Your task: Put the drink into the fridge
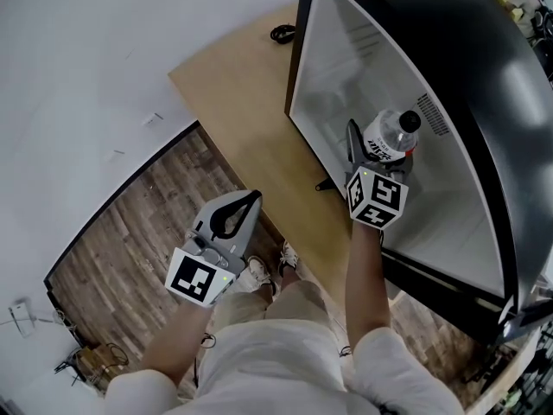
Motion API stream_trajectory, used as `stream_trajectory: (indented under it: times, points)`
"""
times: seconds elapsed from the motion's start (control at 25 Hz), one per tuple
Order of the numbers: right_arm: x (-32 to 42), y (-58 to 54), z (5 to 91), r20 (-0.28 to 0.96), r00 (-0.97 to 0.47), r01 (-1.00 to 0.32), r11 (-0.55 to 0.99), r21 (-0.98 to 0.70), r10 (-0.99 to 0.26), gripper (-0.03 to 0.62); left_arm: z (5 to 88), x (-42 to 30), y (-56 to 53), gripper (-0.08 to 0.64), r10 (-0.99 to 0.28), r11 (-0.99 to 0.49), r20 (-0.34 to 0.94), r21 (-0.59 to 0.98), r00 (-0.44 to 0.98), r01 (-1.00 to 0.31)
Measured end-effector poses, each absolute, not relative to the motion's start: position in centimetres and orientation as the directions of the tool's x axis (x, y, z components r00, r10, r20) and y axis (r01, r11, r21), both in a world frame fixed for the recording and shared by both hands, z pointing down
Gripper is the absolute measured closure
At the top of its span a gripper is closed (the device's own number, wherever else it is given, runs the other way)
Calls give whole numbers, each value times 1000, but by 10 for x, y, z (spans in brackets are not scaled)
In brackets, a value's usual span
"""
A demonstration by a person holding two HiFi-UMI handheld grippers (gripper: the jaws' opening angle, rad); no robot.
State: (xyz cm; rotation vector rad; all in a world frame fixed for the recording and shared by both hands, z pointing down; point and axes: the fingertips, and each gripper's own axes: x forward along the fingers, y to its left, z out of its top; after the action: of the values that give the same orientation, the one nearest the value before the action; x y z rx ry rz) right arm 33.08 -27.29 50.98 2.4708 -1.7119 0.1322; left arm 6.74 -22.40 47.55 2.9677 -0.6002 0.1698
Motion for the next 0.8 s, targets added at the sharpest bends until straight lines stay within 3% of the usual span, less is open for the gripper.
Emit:
stream_trajectory:
  times: [0.8]
  points:
    - [360,-270,544,126,438,-898,-438,32,-890,160,489,53,-229,547,-431,-891,136,94,892,-445]
